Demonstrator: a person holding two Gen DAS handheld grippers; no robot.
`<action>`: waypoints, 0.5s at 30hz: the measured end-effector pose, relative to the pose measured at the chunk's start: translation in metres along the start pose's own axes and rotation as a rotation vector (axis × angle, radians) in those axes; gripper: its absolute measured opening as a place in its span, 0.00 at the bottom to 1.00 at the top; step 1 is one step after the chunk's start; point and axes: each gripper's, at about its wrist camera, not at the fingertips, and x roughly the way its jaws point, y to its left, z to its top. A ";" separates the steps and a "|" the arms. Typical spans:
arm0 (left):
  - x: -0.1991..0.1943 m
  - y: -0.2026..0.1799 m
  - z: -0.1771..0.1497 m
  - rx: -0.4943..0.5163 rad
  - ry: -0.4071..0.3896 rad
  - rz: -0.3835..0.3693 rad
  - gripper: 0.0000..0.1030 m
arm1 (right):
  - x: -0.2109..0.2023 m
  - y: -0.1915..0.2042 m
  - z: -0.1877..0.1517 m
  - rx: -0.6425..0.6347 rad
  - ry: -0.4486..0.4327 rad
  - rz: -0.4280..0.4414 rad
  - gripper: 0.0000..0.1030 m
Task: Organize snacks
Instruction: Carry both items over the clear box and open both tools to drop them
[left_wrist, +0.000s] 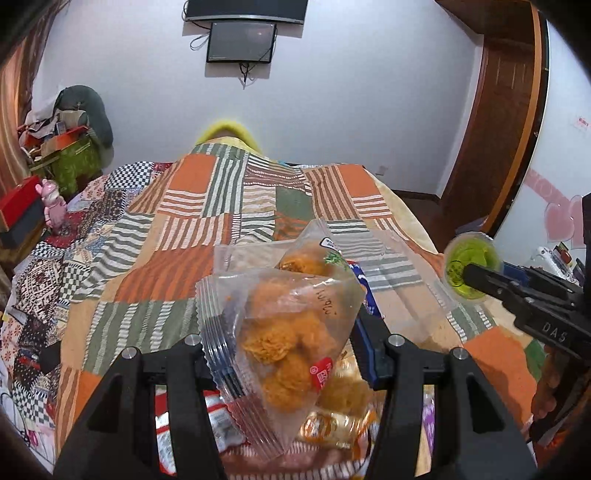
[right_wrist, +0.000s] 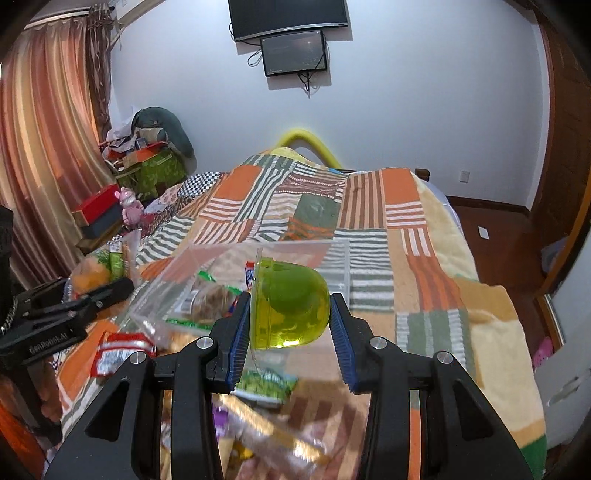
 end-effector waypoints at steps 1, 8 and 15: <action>0.006 -0.001 0.003 -0.007 0.006 -0.009 0.52 | 0.006 0.000 0.002 -0.002 0.004 -0.001 0.37; 0.038 -0.011 0.015 0.005 0.028 -0.033 0.52 | 0.044 0.001 0.005 -0.018 0.065 -0.011 0.37; 0.069 -0.016 0.016 -0.004 0.089 -0.059 0.53 | 0.066 0.000 -0.004 -0.036 0.130 -0.022 0.37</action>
